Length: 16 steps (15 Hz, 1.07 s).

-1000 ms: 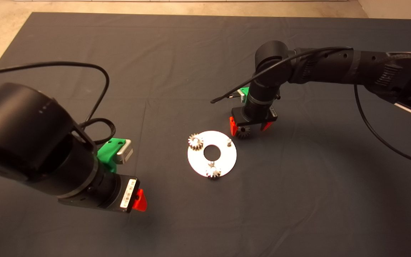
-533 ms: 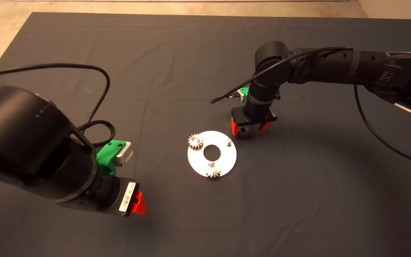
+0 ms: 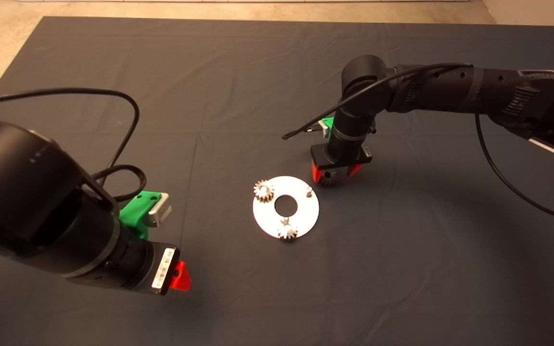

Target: Install three planetary gears onto the carrier pins

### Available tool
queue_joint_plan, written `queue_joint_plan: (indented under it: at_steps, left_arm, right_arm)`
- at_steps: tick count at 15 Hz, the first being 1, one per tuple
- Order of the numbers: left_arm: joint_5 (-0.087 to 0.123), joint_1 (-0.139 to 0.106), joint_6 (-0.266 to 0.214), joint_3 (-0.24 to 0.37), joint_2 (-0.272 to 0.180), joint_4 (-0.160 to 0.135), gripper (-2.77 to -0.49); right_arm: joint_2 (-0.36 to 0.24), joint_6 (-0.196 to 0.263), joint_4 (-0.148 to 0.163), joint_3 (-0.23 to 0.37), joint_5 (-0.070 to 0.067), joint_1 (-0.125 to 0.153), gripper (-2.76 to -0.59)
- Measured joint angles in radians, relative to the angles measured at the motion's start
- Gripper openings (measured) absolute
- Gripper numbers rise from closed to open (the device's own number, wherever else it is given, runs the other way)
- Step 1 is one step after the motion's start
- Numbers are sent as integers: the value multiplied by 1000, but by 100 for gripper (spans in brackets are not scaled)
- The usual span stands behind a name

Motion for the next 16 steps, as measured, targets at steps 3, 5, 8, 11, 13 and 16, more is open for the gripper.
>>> queue_joint_plan:
  at_steps: [3,5,8,11,13,16]
  left_arm:
    - [0,0,0,0,0,0,-93]
    - [0,0,0,0,0,0,-93]
    - [0,0,0,2,0,0,-93]
    - [0,0,0,6,0,0,-93]
    - [0,0,0,6,0,0,-93]
    - [0,0,0,9,0,0,-93]
  right_arm:
    - [2,-4,-1,-1,0,-4,-140]
    - [2,-5,-2,-3,0,-9,-140]
    - [2,-6,-3,-5,0,-15,-145]
    - [2,-6,-3,-5,0,-22,-155]
    - [2,-6,-3,-6,0,-22,-156]
    - [3,-9,-3,-14,4,-22,-168]
